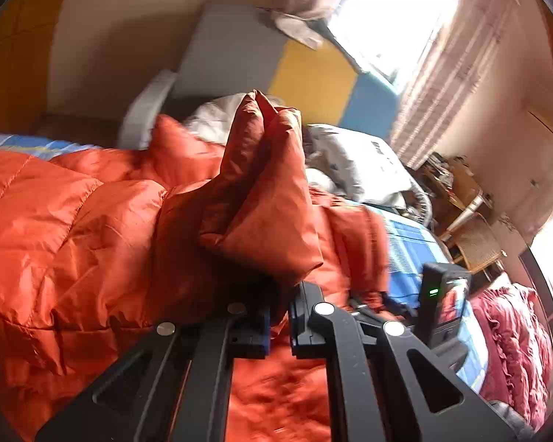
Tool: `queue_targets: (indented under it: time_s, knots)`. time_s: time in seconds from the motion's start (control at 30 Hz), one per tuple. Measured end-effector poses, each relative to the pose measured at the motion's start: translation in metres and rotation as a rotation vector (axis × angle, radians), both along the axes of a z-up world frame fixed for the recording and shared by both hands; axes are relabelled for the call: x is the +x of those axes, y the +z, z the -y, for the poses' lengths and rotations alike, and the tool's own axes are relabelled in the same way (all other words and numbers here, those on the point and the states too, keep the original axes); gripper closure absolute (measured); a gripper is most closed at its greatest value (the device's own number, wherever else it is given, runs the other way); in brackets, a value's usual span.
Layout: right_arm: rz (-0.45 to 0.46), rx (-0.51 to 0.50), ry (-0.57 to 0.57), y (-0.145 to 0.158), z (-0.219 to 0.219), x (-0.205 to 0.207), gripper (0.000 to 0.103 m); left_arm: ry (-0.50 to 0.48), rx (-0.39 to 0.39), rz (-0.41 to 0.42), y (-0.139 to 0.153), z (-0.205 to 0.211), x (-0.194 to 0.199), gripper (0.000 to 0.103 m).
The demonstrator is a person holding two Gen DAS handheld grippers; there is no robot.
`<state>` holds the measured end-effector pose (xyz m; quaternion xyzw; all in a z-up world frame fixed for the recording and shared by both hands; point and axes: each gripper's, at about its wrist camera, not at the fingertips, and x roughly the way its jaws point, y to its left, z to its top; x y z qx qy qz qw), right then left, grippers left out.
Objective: Fold large clothes
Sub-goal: 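Carry the sleeve across the jacket toward the right tool, open left tool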
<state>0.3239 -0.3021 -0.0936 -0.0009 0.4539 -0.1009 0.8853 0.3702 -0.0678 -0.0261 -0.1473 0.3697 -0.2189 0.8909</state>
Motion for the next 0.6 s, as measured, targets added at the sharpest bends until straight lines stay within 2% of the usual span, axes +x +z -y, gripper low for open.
queue_targets:
  time_s: [0.23, 0.53, 0.6]
  knots:
    - [0.005, 0.017, 0.001, 0.001, 0.004, -0.002, 0.042, -0.114, -0.015, 0.013, 0.012, 0.054, 0.005, 0.097]
    - [0.009, 0.033, 0.003, 0.001, 0.011, -0.001, 0.042, -0.196, -0.001, -0.039, -0.003, 0.088, 0.016, 0.096]
    - [0.009, 0.033, 0.007, 0.001, 0.011, -0.001, 0.042, -0.208, 0.004, -0.054, -0.01, 0.092, 0.018, 0.092]
